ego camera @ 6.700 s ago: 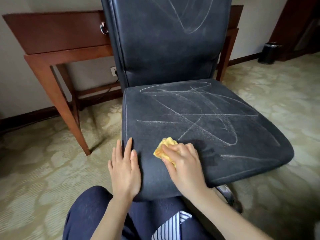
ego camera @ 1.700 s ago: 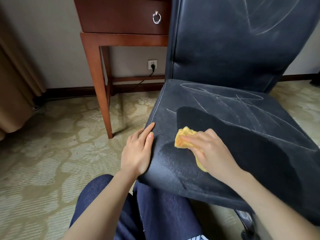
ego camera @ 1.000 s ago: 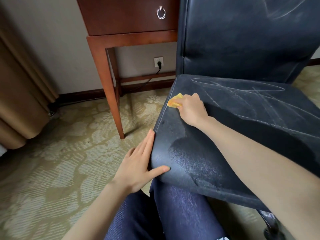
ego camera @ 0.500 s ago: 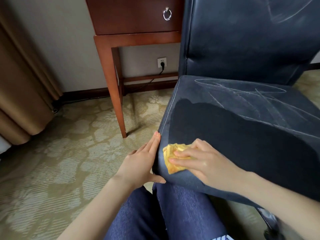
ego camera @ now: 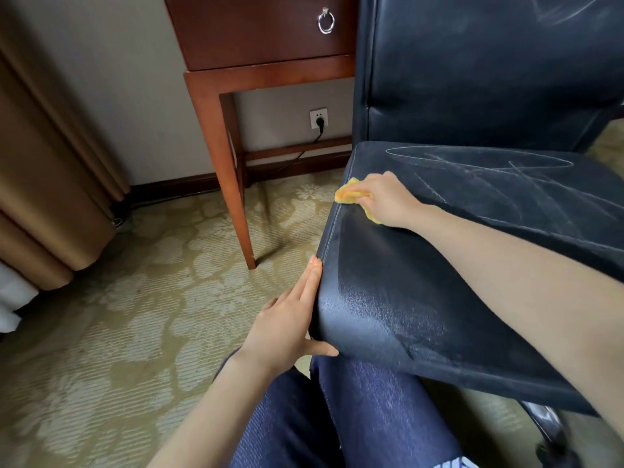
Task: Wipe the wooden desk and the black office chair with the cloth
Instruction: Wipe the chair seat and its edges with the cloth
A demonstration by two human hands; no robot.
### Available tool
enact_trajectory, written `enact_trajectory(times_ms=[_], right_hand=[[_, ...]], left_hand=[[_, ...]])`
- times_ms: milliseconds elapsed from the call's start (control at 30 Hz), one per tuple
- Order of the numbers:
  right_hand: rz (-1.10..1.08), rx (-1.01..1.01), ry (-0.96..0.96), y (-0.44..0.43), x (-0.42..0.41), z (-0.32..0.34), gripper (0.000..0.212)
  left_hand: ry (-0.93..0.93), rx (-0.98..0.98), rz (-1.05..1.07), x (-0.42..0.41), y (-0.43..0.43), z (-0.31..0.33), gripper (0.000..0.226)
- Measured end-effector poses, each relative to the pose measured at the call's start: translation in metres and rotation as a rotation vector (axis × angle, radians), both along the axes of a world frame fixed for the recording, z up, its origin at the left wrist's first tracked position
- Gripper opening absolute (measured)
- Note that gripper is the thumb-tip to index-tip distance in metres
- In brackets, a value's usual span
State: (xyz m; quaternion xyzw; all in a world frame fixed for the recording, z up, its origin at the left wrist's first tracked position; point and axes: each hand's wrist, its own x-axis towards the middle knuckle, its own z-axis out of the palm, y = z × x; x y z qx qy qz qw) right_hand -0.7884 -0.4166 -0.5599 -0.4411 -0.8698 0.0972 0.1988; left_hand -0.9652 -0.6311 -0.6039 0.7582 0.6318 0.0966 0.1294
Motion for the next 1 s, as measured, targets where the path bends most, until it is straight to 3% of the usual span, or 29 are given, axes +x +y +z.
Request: enact_trajectory(times_ms=[167,367,567,800,1000], right_hand=[[-0.268,0.071,-0.078,-0.003,-0.032,0.001,0.045],[0.156,0.112,-0.103,-0.033,-0.02,-0.012,0.046],[0.229,0.212,0.063,-0.1,-0.003,-0.013,0.038],[0.326,0.281,0.067,-0.16,0.03,-0.028,0.045],[0.513,0.306,0.015,-0.17,0.064,-0.037,0.04]], left_hand=[[0.036,-0.047,0.025,0.002,-0.001,0.003,0.129],[0.173,-0.038,0.056,0.005,-0.002,0.003,0.127],[0.119,-0.045,0.07,0.004,-0.002,0.002,0.127],[0.085,-0.035,0.065,0.0,-0.001,-0.001,0.126],[0.03,-0.025,0.061,0.0,0.0,-0.005,0.129]])
